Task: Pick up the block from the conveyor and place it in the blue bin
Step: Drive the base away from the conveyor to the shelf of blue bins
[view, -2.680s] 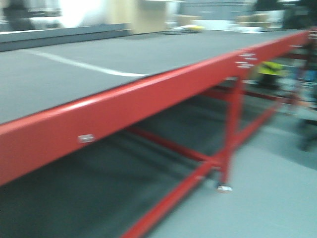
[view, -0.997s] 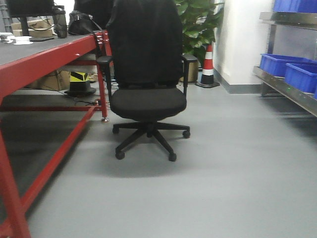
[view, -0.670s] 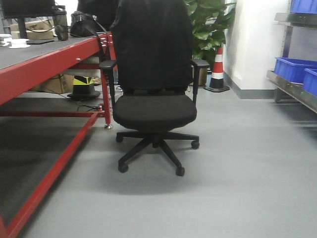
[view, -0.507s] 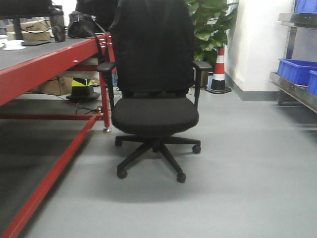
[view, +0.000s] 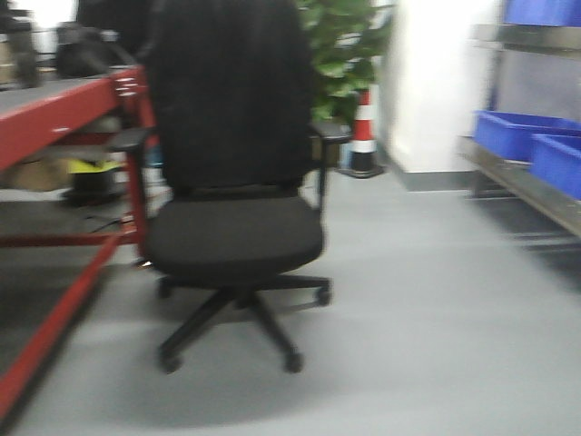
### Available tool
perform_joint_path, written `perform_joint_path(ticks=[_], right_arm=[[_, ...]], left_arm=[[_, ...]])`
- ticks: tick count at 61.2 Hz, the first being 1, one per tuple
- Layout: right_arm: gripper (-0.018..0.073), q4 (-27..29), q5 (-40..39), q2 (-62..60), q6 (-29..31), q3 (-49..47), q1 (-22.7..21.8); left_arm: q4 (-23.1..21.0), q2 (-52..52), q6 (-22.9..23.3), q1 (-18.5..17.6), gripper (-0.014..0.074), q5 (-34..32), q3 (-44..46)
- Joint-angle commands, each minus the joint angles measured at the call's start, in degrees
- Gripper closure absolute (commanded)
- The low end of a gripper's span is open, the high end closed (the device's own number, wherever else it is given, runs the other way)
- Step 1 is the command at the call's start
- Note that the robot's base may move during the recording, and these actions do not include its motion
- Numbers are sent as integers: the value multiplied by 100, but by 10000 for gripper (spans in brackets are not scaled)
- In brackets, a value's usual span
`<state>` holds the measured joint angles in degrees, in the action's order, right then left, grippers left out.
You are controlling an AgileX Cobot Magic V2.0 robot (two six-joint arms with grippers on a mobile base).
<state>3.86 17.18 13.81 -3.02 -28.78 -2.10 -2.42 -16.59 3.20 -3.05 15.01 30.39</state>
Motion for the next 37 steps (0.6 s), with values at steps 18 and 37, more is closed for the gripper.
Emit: perform_joint_path(ticks=[18, 37], right_arm=[[721, -32, -160, -20, 13, 16, 7], [721, -32, -160, -20, 13, 16, 7]], left_arm=[[4, 28, -9, -26, 707, -95, 5], [4, 28, -9, -26, 707, -95, 5]])
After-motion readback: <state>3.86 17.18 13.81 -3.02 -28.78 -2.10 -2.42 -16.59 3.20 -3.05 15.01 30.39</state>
